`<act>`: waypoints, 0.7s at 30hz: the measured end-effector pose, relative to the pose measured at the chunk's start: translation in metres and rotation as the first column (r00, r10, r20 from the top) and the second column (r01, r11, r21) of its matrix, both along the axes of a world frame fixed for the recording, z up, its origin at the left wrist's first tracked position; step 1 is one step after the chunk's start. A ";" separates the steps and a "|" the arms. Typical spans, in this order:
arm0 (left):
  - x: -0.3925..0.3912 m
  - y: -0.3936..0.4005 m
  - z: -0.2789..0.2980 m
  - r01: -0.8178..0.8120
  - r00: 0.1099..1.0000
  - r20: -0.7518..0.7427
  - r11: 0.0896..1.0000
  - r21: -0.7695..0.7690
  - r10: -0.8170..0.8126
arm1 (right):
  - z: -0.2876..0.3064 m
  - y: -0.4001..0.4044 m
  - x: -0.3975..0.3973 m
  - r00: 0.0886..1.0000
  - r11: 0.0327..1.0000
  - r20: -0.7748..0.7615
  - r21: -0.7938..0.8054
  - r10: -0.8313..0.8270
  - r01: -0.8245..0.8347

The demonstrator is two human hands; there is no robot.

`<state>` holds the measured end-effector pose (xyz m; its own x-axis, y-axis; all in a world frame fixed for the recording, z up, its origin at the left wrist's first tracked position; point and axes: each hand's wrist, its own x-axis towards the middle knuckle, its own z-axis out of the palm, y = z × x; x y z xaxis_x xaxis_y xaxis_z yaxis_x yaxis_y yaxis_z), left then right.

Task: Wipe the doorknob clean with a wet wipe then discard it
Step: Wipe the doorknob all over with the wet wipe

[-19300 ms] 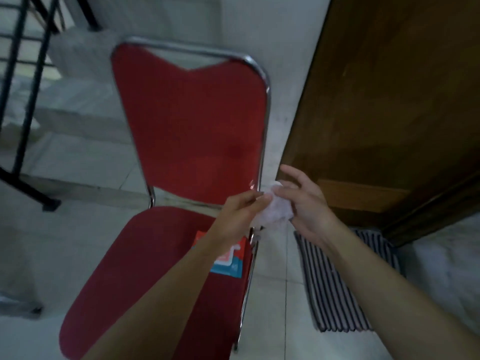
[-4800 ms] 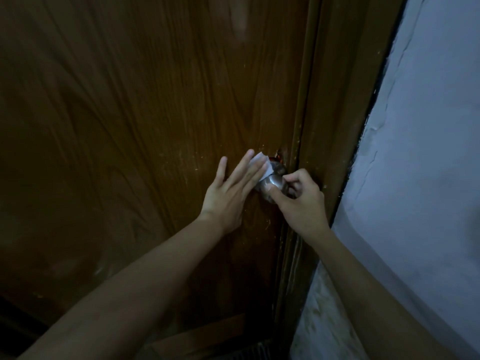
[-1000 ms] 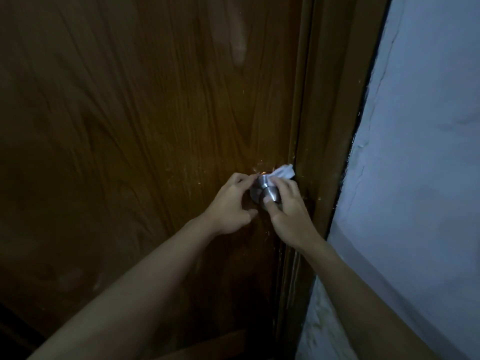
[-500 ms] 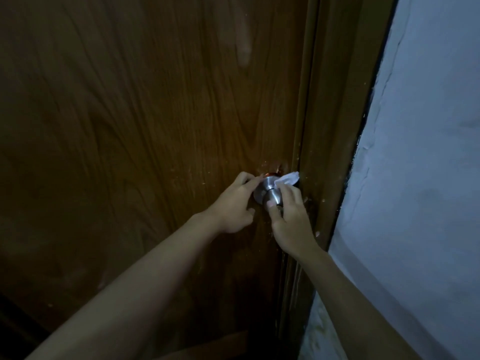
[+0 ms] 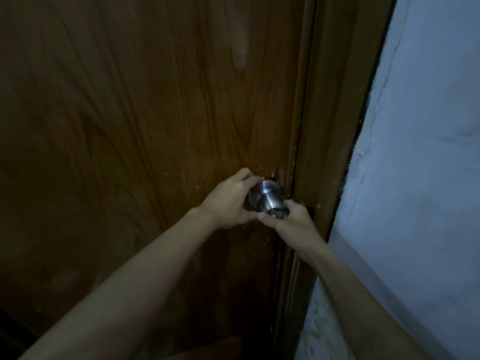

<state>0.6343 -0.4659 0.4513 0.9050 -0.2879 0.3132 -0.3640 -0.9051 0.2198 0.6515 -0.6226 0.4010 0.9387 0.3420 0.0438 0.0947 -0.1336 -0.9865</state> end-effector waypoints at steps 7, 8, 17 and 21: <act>-0.002 0.004 0.004 0.018 0.999 -0.036 0.999 -0.043 -0.020 | -0.022 0.003 -0.009 0.965 0.904 -0.252 0.425 0.068 0.047; -0.002 0.005 0.005 0.019 0.999 -0.039 0.999 -0.034 -0.020 | -0.025 0.005 -0.009 0.969 0.910 -0.246 0.407 0.020 0.084; -0.003 0.008 0.005 0.004 0.990 -0.141 0.999 -0.052 -0.011 | -0.023 -0.001 -0.034 0.788 0.874 0.379 0.243 -0.484 0.420; -0.003 0.007 0.005 -0.007 0.990 -0.138 0.997 -0.076 -0.003 | -0.006 0.009 -0.018 0.628 0.842 0.695 -0.060 -0.350 0.536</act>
